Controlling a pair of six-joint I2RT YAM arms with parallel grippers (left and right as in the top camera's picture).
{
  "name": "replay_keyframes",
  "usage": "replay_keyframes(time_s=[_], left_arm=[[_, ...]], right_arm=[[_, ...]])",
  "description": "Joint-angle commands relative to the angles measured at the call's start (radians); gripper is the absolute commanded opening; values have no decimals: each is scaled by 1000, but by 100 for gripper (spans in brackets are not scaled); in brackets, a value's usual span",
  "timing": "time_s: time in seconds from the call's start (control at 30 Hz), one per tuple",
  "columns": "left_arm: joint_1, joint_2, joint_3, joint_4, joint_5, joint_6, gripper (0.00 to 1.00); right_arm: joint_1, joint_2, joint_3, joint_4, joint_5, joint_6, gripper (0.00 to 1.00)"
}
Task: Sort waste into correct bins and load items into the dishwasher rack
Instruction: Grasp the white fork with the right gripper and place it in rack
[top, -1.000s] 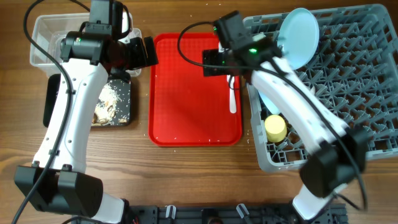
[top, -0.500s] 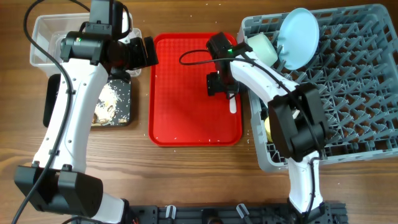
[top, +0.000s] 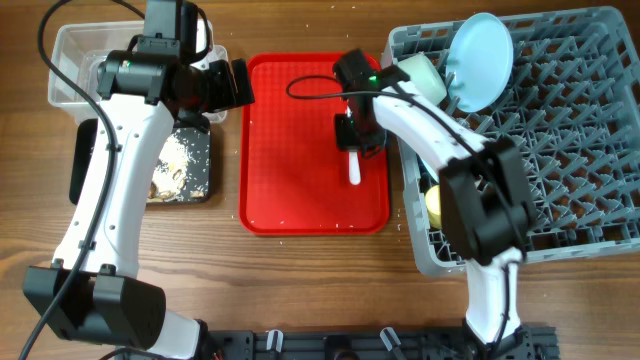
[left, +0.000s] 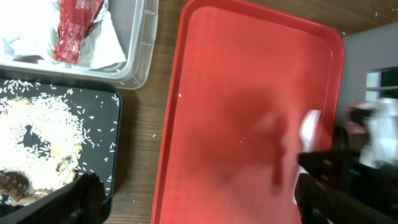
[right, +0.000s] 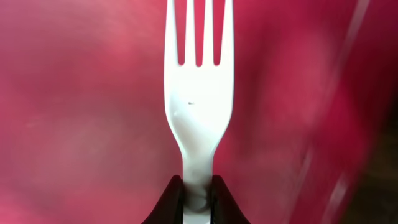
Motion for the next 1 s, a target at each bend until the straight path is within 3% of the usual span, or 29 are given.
replay_keyframes(time_s=[0.0,0.13,0.2,0.3,0.37,0.5,0.57,0.67,0.7,0.83,0.9,0.97], left_arm=[[3,-11,10,3,-6,2,100],[3,-11,10,3,-6,2,100],[3,-11,10,3,-6,2,100],[3,-11,10,3,-5,2,100],[3,-11,10,3,-6,2,100],[3,-11,10,3,-6,2,100],[3,-11,10,3,-6,2,100],[3,-11,10,3,-5,2,100],[3,-11,10,3,-6,2,100],[3,-11,10,3,-6,2,100],[3,-11,10,3,-6,2,100],[3,-11,10,3,-6,2,100]], right_arm=[[-17,-315,34,-41,-16,-19,4],[-176,-652,33,-141,235,60,4],[-277,-723,29,-194,366,110,4],[-414,-727,-16,-251,433,124,4],[-481,-697,-140,-216,429,166,4],[-498,-612,-357,-87,313,169,5],[-498,-589,-360,-84,288,163,17],[-498,-606,-344,-78,182,75,53],[-498,-616,-335,-85,154,59,58],[-498,-744,-242,-183,100,23,60],[-498,-835,-164,-234,2,-92,61],[-498,-953,-79,-292,-134,-217,71]])
